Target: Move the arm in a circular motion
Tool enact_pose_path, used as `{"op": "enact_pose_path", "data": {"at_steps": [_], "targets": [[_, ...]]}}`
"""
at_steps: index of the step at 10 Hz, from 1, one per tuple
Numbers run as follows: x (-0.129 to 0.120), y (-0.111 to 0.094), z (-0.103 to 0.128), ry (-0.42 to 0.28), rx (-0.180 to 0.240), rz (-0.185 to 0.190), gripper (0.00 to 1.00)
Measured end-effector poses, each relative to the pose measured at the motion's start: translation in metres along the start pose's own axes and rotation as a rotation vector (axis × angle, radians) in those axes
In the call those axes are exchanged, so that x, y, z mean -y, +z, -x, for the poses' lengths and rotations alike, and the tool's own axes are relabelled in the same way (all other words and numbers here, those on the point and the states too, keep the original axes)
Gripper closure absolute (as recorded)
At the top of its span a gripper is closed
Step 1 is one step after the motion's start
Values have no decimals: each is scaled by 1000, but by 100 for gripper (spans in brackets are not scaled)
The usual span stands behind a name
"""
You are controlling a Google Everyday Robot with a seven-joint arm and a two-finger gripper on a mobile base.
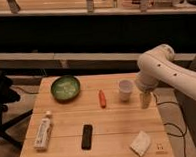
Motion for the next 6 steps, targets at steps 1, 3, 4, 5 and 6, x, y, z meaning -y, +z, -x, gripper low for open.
{"op": "enact_pose_path", "data": {"at_steps": [1, 3, 4, 5, 6], "targets": [[-1, 0, 2, 0, 0, 2, 20], [-3, 0, 1, 0, -2, 2, 20], [-2, 0, 2, -2, -2, 2, 20], [-2, 0, 4, -3, -2, 2, 20], [-3, 0, 3, -2, -2, 3, 20]]}}
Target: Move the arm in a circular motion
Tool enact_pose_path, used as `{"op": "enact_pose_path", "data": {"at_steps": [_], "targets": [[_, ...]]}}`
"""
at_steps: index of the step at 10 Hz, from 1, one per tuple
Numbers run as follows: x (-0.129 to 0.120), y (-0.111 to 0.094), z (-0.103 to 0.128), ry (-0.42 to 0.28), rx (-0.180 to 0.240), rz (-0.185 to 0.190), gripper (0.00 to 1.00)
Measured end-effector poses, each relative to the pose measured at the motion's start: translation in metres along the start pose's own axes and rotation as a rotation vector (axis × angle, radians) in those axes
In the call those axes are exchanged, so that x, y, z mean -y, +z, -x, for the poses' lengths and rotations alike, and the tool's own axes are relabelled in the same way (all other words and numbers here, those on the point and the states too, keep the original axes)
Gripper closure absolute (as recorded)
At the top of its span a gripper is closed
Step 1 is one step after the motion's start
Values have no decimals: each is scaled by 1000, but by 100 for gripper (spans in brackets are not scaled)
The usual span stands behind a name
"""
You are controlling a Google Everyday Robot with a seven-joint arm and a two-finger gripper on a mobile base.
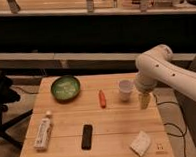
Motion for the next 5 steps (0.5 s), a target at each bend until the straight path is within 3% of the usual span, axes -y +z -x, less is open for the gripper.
{"op": "enact_pose_path", "data": {"at_steps": [5], "targets": [[-1, 0, -5, 10, 0, 0, 20]]}}
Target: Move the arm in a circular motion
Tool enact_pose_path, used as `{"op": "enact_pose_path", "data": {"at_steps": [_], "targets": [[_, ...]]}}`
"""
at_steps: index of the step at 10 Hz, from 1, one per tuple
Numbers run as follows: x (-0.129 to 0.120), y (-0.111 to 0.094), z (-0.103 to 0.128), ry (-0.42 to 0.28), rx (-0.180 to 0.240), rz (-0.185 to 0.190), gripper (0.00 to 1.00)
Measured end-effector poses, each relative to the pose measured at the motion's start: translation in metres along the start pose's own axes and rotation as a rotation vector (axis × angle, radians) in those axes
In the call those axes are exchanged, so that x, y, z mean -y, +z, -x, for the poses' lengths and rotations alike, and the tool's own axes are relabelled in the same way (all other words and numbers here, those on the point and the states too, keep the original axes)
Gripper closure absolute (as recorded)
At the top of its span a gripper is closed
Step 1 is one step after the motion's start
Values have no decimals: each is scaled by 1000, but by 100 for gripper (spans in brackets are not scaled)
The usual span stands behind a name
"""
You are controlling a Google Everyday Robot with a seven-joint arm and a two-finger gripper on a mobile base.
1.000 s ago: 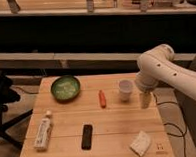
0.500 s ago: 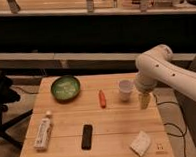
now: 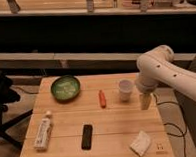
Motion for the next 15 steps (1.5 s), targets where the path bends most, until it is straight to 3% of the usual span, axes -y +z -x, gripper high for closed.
{"op": "enact_pose_path", "data": {"at_steps": [15], "targets": [[4, 3, 3, -1, 1, 9, 20]]}}
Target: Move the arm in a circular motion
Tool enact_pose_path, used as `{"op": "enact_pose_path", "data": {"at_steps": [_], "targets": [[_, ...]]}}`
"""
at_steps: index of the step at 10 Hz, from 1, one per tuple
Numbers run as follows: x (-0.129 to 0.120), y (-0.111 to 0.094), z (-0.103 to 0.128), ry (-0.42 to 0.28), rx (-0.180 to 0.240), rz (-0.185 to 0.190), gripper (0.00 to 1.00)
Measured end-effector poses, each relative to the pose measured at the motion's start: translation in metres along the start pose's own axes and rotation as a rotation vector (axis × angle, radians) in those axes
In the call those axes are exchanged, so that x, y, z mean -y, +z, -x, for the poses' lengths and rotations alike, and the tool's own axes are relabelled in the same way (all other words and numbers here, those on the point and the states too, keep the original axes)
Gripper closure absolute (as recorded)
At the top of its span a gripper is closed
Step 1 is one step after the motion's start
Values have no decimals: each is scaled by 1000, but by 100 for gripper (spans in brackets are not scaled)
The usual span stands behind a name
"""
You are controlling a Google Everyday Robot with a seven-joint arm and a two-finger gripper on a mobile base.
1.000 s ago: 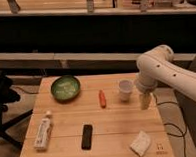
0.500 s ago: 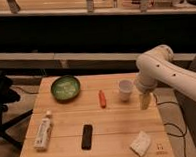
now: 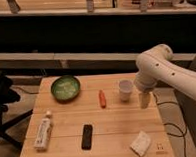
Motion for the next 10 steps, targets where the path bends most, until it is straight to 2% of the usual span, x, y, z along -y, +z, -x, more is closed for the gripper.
{"op": "enact_pose_path", "data": {"at_steps": [10], "targets": [[1, -1, -2, 2, -2, 2, 20]]}}
